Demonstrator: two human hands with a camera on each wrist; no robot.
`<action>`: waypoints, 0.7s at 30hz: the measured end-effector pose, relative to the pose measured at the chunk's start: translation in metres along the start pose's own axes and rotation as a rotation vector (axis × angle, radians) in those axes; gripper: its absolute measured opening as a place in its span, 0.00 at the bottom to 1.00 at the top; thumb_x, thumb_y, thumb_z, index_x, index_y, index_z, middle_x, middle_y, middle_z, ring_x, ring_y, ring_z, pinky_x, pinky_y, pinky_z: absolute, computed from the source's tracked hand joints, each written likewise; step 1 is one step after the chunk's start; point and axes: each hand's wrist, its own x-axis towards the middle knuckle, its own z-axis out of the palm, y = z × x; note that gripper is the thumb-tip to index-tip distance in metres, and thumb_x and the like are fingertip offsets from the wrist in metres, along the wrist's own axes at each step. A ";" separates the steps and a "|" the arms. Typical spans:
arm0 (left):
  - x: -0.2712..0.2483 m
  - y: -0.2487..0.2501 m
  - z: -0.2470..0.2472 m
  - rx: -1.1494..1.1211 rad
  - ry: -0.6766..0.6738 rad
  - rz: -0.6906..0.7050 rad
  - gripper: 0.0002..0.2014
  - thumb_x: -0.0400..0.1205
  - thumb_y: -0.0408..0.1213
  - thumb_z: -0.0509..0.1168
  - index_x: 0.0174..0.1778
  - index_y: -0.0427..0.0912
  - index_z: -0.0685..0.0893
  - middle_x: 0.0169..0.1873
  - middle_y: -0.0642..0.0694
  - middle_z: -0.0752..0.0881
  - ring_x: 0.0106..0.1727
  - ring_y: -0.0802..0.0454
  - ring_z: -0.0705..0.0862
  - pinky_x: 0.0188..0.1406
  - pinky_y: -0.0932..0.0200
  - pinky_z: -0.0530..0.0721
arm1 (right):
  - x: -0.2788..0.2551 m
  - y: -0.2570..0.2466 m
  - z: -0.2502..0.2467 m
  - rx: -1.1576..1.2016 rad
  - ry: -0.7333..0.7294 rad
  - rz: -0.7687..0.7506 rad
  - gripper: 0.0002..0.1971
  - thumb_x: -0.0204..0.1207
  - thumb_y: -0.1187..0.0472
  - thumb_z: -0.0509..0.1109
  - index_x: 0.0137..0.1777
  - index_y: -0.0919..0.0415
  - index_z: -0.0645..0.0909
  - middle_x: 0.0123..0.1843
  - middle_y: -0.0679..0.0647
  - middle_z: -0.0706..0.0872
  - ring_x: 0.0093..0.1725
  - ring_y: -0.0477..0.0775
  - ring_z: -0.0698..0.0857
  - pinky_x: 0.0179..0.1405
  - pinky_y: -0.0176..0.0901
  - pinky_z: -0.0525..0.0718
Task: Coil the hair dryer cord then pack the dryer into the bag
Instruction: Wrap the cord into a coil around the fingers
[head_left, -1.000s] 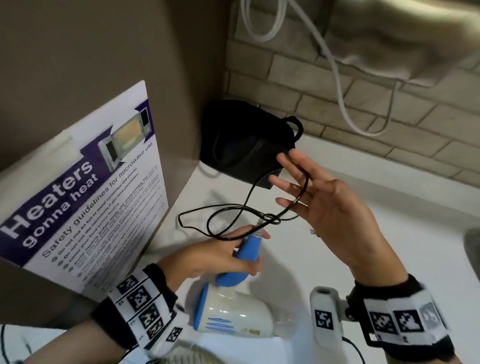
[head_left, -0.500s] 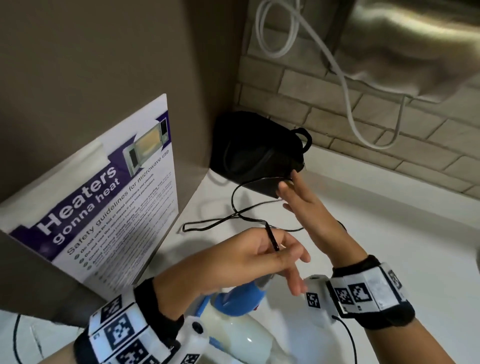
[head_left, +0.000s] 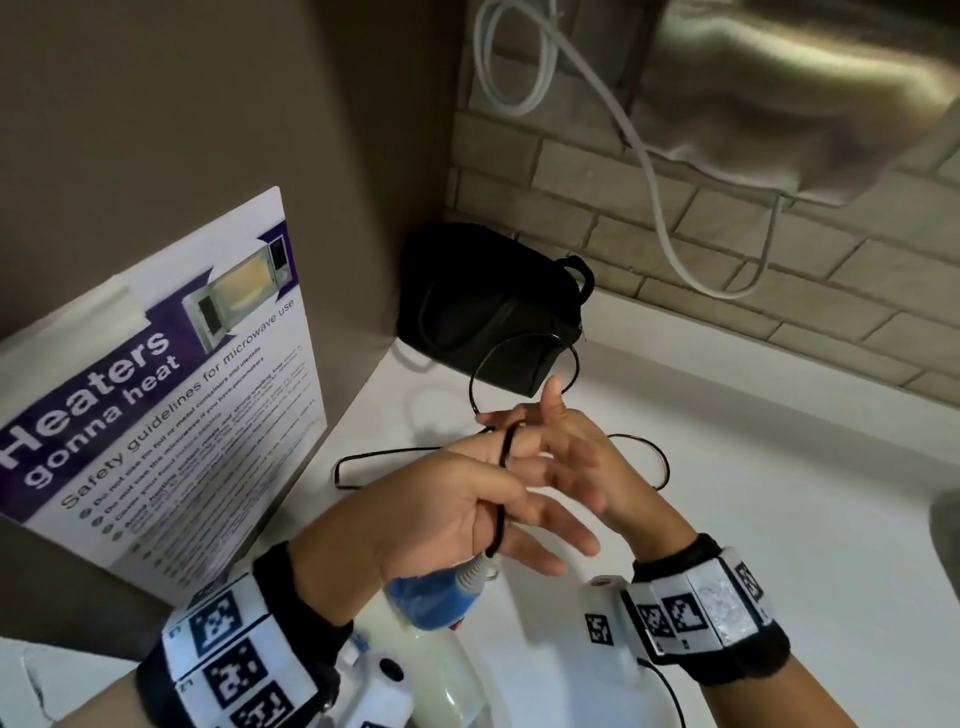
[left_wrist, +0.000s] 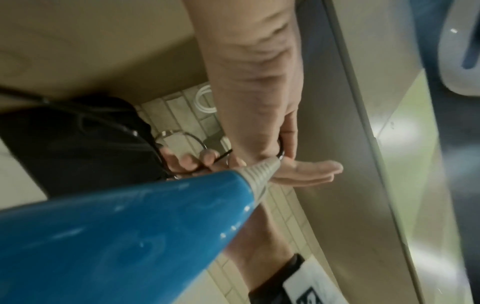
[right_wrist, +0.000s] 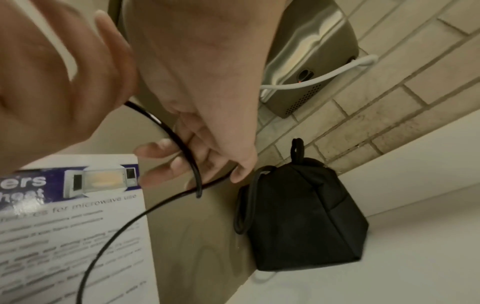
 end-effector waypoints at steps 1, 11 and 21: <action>0.001 -0.001 -0.002 -0.008 0.017 0.043 0.27 0.74 0.15 0.50 0.58 0.41 0.84 0.49 0.43 0.88 0.49 0.44 0.89 0.40 0.59 0.87 | -0.001 0.005 -0.004 0.000 0.019 0.013 0.34 0.85 0.42 0.42 0.33 0.50 0.86 0.38 0.45 0.91 0.45 0.38 0.88 0.53 0.39 0.81; 0.010 0.012 -0.005 -0.131 0.138 0.217 0.21 0.78 0.44 0.58 0.61 0.41 0.87 0.63 0.41 0.86 0.64 0.48 0.86 0.58 0.61 0.85 | -0.017 0.040 -0.017 0.016 0.029 -0.016 0.26 0.86 0.50 0.50 0.33 0.59 0.81 0.29 0.69 0.74 0.33 0.49 0.79 0.44 0.31 0.78; 0.027 0.012 -0.016 -0.491 0.150 0.142 0.26 0.85 0.41 0.53 0.72 0.25 0.73 0.68 0.29 0.80 0.68 0.37 0.82 0.62 0.47 0.84 | -0.018 0.042 -0.014 -0.065 0.092 -0.006 0.21 0.82 0.48 0.54 0.31 0.44 0.81 0.24 0.39 0.73 0.26 0.38 0.70 0.33 0.29 0.72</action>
